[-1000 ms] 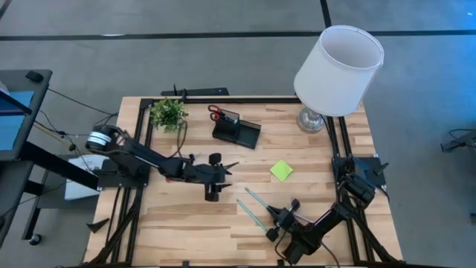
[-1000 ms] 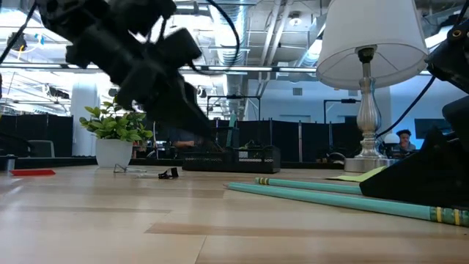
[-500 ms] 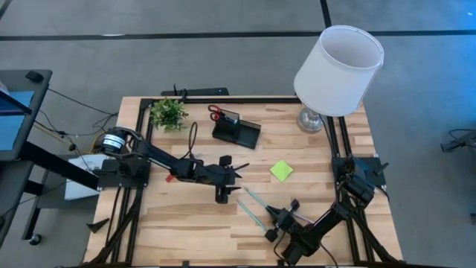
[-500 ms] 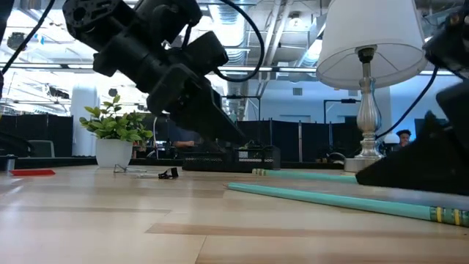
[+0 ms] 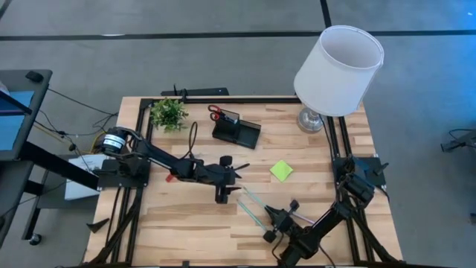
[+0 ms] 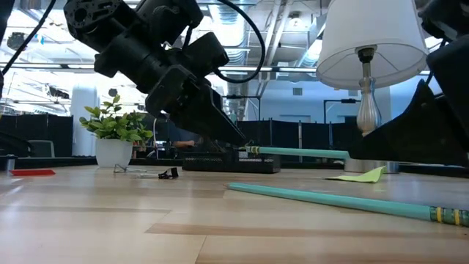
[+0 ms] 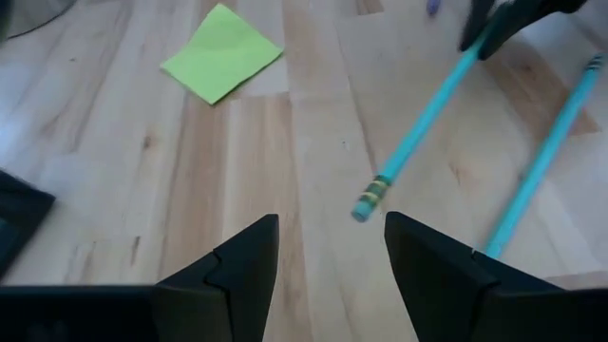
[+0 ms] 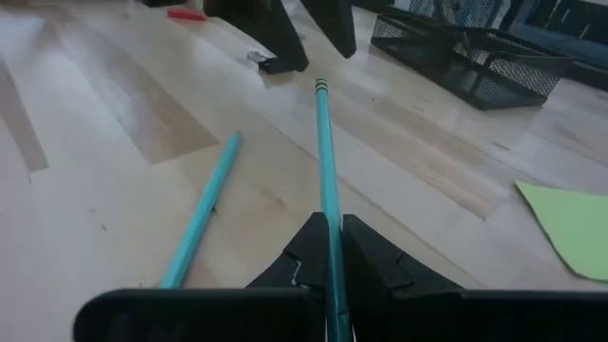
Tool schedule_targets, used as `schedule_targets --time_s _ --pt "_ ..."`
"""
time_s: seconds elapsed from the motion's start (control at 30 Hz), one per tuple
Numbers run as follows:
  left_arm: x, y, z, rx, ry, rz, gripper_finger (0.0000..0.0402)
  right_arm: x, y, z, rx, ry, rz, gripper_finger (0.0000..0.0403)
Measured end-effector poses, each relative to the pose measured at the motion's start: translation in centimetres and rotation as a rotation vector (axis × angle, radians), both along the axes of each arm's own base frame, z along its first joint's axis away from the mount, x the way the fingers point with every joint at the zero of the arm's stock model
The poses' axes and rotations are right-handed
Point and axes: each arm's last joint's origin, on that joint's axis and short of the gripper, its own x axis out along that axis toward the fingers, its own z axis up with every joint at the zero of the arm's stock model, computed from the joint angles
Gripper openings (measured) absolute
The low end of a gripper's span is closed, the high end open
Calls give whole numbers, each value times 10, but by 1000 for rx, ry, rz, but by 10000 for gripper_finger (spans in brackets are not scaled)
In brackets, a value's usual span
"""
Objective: Pick and place office supplies into organizer
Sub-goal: Put the right blue pencil into the desk organizer
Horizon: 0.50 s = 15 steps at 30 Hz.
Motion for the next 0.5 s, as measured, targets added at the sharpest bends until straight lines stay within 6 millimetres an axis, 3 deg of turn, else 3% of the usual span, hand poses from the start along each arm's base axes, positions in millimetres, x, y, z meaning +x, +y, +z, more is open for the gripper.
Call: schedule_targets --time_s 0.17,0.5 --pt "1 -3 2 1 -22 -61 192 6 -4 1 5 -6 -19 15" --pt "12 -4 13 260 11 -236 192 25 -2 14 -19 34 -12 16"
